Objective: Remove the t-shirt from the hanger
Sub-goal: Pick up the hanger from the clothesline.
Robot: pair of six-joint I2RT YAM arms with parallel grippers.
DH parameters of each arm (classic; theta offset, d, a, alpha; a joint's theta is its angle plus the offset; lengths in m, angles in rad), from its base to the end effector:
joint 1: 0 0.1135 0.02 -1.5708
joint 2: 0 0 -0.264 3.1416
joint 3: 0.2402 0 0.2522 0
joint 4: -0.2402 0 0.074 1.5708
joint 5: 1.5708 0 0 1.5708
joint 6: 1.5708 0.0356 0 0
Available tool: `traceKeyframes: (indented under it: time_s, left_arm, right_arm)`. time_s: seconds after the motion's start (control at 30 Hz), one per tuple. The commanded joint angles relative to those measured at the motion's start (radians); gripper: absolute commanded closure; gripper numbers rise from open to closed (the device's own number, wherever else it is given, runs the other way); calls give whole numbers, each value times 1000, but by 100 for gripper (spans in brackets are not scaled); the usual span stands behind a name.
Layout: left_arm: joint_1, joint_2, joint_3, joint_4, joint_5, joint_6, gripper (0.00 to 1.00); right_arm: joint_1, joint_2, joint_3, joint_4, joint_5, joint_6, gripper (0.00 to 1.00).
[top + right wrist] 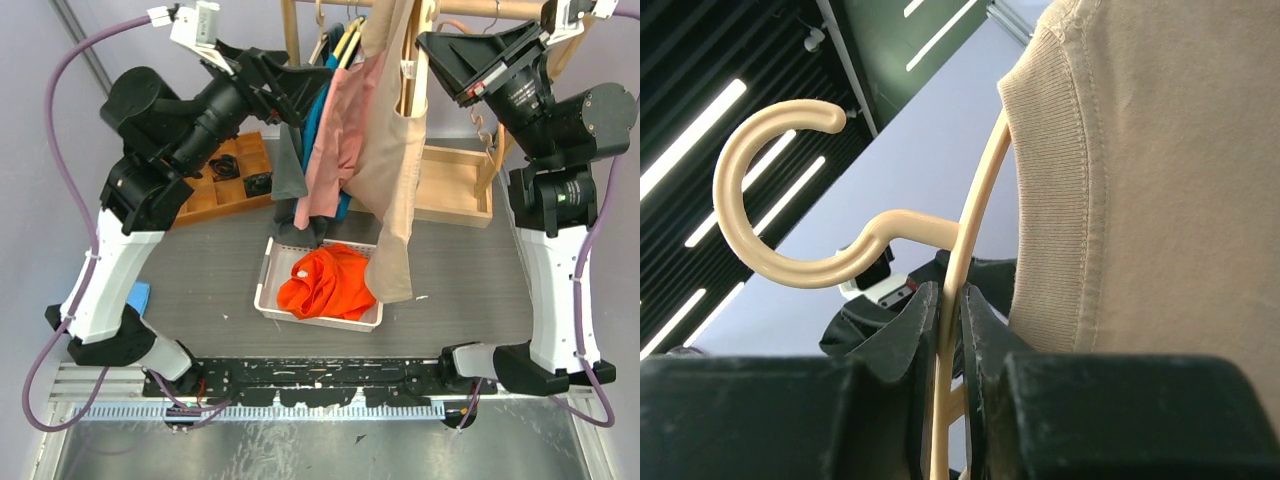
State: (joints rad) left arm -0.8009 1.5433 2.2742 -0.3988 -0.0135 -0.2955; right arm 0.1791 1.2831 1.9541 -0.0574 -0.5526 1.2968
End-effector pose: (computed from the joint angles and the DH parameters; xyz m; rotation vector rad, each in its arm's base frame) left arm 0.1804 -0.1854 0.6213 0.3118 1.2565 -0.9389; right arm 0.1786 0.0513 0.6260 0.0702 1.1945 1.5818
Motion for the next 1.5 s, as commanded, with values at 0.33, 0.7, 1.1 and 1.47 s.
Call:
traceKeyframes:
  time_s: [0.33,0.7,1.1,1.47]
  left_arm:
    - [3,-76,-46,12,-15,15,0]
    - [3,-49,-36,9,-9,21,0]
    - [3,22,-38,42,58,-22,0]
    - [1,113,-27,171,183,-69,1]
  right_arm:
    - [-5,49,267,115,141,-26,100]
    - [-4,-68,9,164,89,11,99]
    - [-5,-263,-299,110,18,59,99]
    - [-4,-304,-412,141,-38,169,100]
